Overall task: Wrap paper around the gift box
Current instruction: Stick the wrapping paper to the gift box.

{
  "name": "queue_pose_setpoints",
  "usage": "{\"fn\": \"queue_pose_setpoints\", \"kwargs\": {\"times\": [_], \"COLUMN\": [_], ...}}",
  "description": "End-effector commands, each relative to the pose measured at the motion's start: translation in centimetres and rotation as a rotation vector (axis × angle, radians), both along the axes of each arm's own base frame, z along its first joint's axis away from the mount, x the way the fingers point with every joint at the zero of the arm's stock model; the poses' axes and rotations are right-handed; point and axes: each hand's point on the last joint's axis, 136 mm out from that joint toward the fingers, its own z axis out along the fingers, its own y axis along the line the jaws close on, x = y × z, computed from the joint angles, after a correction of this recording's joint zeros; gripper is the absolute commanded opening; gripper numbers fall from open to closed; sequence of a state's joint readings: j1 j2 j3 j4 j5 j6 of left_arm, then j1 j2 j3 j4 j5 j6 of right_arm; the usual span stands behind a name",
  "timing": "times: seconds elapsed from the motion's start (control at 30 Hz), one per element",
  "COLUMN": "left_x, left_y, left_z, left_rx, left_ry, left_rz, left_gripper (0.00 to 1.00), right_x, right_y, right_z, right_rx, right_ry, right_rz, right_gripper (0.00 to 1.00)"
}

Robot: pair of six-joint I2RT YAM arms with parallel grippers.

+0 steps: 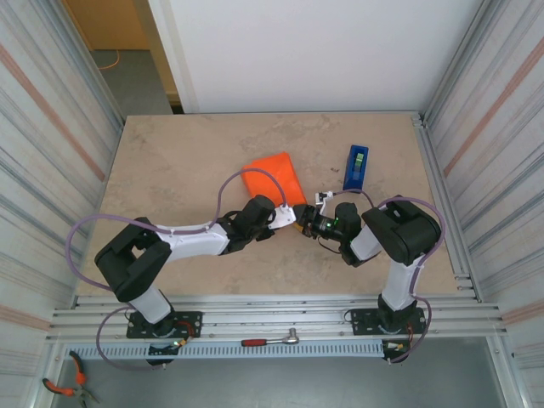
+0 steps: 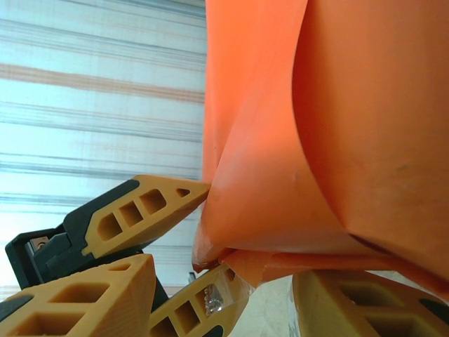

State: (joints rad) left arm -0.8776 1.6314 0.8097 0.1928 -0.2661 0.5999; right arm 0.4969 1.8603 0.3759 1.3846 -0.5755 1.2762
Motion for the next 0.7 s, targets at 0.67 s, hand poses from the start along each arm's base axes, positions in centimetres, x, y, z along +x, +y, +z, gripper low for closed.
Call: {"fn": "queue_pose_setpoints", "kwargs": {"times": [0.67], "left_x": [-1.05], "left_y": [0.17], "left_z": [-2.27], "left_rx": [0.059], "left_ry": [0.054], "left_rz": [-0.024], "left_gripper": [0.37], "right_x": [0.41], "right_y": [0.30], "right_z": [1.49], "right_rx": [0.040], "right_ry": [-0.017], "right_rz": [-0.008], "right_gripper": [0.55]}}
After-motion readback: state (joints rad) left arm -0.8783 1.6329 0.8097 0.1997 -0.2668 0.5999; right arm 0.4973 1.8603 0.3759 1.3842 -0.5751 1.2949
